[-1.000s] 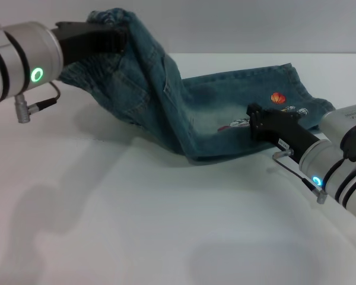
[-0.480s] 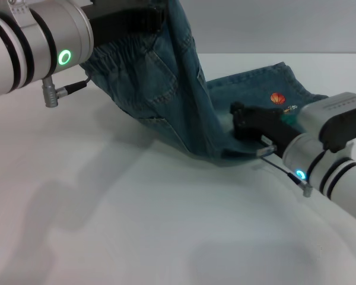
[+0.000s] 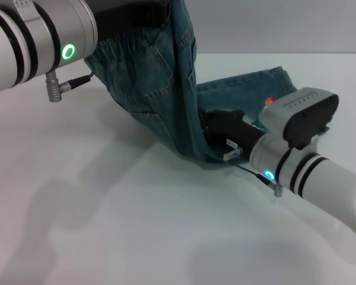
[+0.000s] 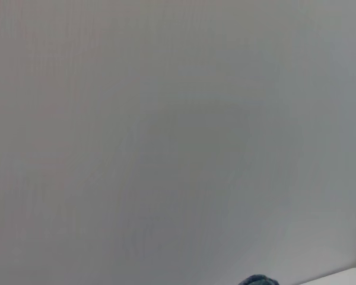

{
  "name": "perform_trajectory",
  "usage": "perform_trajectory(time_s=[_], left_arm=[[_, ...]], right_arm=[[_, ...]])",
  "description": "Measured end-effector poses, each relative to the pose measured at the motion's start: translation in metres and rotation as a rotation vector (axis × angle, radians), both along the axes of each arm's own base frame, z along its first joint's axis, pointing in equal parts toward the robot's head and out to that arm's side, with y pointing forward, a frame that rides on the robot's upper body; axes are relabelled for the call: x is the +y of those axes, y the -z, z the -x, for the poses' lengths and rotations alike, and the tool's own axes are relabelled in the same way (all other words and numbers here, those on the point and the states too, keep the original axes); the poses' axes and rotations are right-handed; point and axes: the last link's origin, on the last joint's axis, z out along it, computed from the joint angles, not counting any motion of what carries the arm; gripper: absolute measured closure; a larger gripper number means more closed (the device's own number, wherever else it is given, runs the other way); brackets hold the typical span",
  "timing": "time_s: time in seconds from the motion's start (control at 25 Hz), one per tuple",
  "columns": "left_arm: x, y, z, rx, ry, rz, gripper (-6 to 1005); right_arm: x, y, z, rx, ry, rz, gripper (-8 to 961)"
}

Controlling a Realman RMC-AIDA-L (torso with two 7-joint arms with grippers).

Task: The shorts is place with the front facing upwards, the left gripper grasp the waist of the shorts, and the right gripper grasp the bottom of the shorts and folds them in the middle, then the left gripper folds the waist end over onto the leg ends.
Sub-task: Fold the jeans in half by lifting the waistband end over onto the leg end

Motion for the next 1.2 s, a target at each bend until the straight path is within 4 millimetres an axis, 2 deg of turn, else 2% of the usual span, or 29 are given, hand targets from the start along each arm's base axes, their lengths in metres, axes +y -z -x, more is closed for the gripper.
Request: perform_trajectory(time_s=[0.32, 0.44, 0.56, 0.88, 1.04, 1.2], left_arm=[[0.001, 0.0, 0.0, -0.002, 0.007, -0.003, 887], [0.001, 0.001, 0.001, -0.002, 0.003, -0.004, 887], [0.001, -0.001, 0.005, -0.003, -0.008, -0.009, 887], [0.001, -0.003, 0.006, -0.002, -0.01, -0.015, 886], [0.001, -0.003, 0.003, -0.002, 0.001, -0.014, 886], [-0.001, -0.004, -0.002, -0.006, 0.016, -0.018, 886]], right_arm=[[0.007, 0.006, 0.021, -0.014, -0.058, 0.023, 954], [0.007, 0.007, 0.021, -0.018, -0.057, 0.028, 954], [0.003, 0.001, 0.011, 0.007, -0.02, 0.01, 954], [-0.002, -0.029, -0.04, 0.028, 0.132, -0.108, 953], [-0.005, -0.029, -0.049, 0.026, 0.169, -0.111, 953], [-0.009, -0.016, -0.043, 0.022, 0.158, -0.052, 953]])
